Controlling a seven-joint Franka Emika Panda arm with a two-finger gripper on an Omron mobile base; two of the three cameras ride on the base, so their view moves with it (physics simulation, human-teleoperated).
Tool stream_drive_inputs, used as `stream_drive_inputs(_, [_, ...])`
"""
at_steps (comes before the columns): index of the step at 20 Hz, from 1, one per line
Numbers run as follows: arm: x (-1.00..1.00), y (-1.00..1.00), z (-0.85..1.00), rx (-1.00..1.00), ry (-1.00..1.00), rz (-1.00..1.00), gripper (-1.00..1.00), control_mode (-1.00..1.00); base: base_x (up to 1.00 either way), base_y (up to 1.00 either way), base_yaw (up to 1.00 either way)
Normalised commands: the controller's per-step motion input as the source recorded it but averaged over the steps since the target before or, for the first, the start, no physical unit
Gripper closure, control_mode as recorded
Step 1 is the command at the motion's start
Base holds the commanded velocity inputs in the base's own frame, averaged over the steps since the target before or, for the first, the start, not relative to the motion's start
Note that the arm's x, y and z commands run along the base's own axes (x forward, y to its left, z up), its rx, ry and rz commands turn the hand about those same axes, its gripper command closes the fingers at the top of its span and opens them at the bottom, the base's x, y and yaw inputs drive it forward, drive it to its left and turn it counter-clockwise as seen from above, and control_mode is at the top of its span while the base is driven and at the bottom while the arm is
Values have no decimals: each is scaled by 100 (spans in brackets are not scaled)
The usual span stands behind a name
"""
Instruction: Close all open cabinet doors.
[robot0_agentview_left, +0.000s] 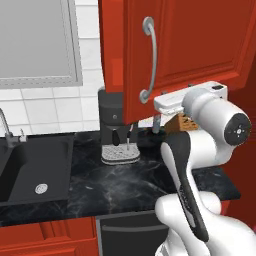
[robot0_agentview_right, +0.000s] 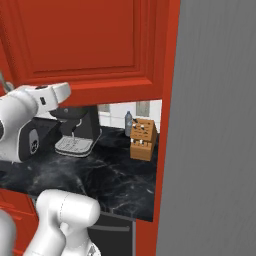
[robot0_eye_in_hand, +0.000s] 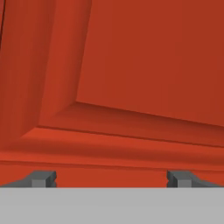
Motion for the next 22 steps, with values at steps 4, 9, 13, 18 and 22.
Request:
stream_drive_inputs(4, [58,10,-7,5,0,-20,-100,-100,0,0,0])
stream_drive_inputs(9, [57,0,-2,8,0,-16,-100,-100,0,0,0])
stream_drive_inputs(13, [55,0,-1,8,0,-13,-100,-100,0,0,0])
stream_drive_inputs(18, [48,0,0,8,0,-9,-100,-100,0,0,0])
stream_drive_inputs(22, [39,-6,0,8,0,-3,-100,-100,0,0,0])
